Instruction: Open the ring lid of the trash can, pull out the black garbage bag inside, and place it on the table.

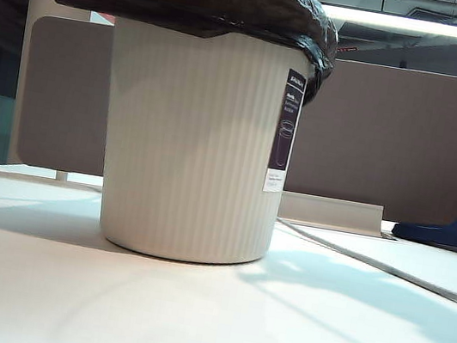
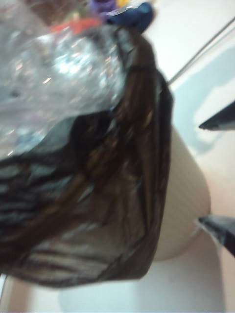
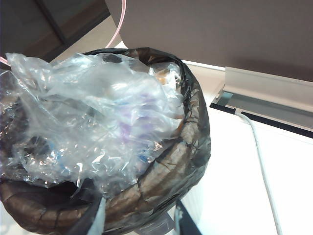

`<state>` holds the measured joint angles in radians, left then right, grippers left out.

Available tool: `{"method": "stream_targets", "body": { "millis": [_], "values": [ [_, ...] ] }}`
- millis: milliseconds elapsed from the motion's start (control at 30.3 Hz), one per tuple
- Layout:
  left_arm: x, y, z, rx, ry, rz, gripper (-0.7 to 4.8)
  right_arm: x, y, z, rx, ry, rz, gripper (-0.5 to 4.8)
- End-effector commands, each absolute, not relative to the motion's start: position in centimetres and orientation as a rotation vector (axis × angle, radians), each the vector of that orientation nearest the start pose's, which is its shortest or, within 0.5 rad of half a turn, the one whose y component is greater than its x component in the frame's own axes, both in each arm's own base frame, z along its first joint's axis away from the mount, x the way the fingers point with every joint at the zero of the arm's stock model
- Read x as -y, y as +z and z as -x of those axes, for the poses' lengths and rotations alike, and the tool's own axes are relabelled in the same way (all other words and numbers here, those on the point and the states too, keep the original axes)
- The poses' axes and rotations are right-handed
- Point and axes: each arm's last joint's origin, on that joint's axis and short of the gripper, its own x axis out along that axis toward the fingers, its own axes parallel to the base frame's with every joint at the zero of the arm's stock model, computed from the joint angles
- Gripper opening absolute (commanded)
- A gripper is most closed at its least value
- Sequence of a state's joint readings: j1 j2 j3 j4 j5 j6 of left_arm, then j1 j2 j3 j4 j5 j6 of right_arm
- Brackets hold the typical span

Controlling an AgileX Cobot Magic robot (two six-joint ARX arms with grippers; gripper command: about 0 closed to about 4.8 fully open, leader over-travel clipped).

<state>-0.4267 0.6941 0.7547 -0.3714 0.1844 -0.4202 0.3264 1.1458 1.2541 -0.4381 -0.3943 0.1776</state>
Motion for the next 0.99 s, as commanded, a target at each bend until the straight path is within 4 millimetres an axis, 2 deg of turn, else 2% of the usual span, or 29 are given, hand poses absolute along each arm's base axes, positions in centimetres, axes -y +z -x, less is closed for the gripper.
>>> {"method": "stream_targets", "body": {
  "millis": [33,264,726,989],
  "values": [
    [6.6,31.1,-13.7,-0.429,-0.443,0.453,2.83,-8.6,40.2,-22.0,-0.396,0.683,-0.177,1.79],
    [6.6,29.8,-14.4,-0.366,-0.428,0.573,2.92,-8.6,40.1,-22.0,-0.403,0.681,-0.177,1.79],
    [2.0,27.2,-16.0,-0.271,-0.61,0.787,2.92,-8.5,39.8,-21.9,-0.434,0.648,-0.18,1.79],
    [1.5,26.7,-15.9,-0.261,-0.677,0.797,2.92,-8.6,39.7,-22.0,-0.438,0.639,-0.183,1.79]
  ]
}}
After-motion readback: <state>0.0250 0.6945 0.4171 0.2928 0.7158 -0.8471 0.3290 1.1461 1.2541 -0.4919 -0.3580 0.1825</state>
